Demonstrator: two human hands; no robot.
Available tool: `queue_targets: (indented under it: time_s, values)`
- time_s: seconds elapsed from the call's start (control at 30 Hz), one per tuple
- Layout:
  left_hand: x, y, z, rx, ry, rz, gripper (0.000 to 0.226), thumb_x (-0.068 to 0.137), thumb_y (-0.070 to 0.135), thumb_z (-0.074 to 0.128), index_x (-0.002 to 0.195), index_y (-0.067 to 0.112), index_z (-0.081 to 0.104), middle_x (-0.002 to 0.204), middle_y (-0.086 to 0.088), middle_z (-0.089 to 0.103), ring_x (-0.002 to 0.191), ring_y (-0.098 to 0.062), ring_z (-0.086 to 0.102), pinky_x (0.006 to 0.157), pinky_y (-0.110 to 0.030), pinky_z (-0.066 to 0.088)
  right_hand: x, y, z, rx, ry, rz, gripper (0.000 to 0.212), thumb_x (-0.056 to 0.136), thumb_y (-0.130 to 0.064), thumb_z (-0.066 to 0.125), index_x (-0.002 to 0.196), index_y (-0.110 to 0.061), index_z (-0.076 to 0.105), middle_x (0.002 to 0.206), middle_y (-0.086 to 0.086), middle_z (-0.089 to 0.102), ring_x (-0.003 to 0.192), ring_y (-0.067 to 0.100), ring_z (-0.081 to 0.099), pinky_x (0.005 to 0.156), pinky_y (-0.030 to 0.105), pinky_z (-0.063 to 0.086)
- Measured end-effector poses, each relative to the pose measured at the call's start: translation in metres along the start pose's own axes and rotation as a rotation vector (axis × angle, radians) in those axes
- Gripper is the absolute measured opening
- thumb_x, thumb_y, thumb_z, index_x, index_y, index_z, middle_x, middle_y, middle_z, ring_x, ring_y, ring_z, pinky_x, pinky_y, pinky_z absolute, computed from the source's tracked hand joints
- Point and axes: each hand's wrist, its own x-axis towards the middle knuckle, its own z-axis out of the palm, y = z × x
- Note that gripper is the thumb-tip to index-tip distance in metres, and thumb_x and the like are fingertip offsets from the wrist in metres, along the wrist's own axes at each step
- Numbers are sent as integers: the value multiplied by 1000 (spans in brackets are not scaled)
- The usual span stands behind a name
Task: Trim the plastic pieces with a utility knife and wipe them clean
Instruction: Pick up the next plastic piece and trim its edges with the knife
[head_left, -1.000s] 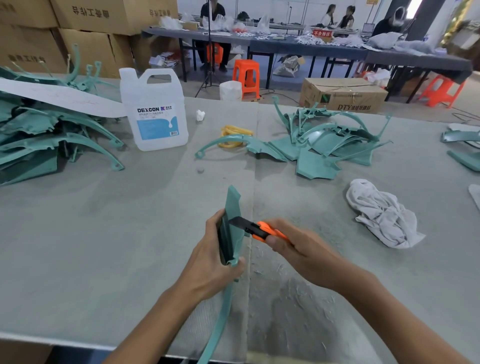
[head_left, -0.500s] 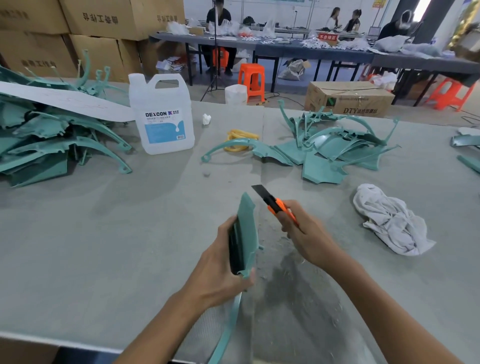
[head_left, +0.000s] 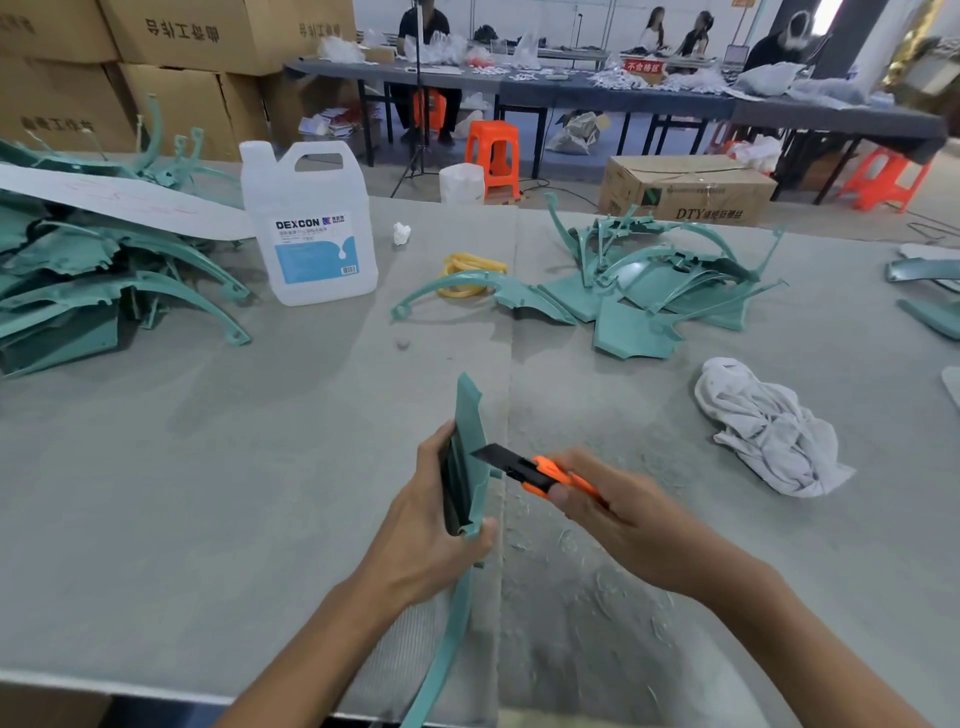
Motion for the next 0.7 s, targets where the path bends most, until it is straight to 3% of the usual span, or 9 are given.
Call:
queue_targets:
  time_s: [0.17, 0.37, 0.47, 0.57, 0.7]
  values:
    - [0, 0, 0, 10, 7, -12, 97, 74, 57, 65, 153, 46, 9, 140, 17, 53, 121, -11, 59, 95, -43, 54, 5, -5, -10, -50, -38, -18, 20, 100, -62, 35, 111, -53, 49, 82, -15, 57, 66, 6, 51, 60, 21, 39]
    - [1, -1, -1, 19, 3, -11, 96, 75, 55, 64, 153, 45, 8, 139, 17, 54, 120, -12, 60, 94, -42, 54, 8, 0, -8, -53, -34, -47, 28, 99, -68, 32, 116, -54, 49, 87, -18, 58, 70, 8, 54, 62, 22, 42]
    - [1, -4, 0, 33, -14, -2, 95, 76, 58, 63, 153, 46, 9, 134, 22, 56, 115, -5, 61, 90, -34, 54, 17, 4, -4, -63, -24, -75, 29, 99, -70, 30, 116, -53, 48, 86, -19, 57, 70, 7, 54, 61, 22, 42]
    - [0, -5, 2, 47, -38, 4, 95, 76, 53, 65, 153, 46, 11, 131, 29, 53, 115, 1, 58, 90, -26, 52, 38, 9, -2, -65, 35, -78, 18, 101, -63, 31, 112, -57, 43, 86, -19, 55, 70, 5, 52, 62, 20, 41]
    - [0, -6, 0, -11, -2, -5, 91, 74, 44, 65, 151, 50, 16, 133, 36, 49, 116, 9, 56, 82, -7, 49, 66, 6, 8, -85, 193, -88, 22, 105, -56, 34, 114, -40, 47, 78, -13, 54, 69, 4, 53, 58, 17, 39]
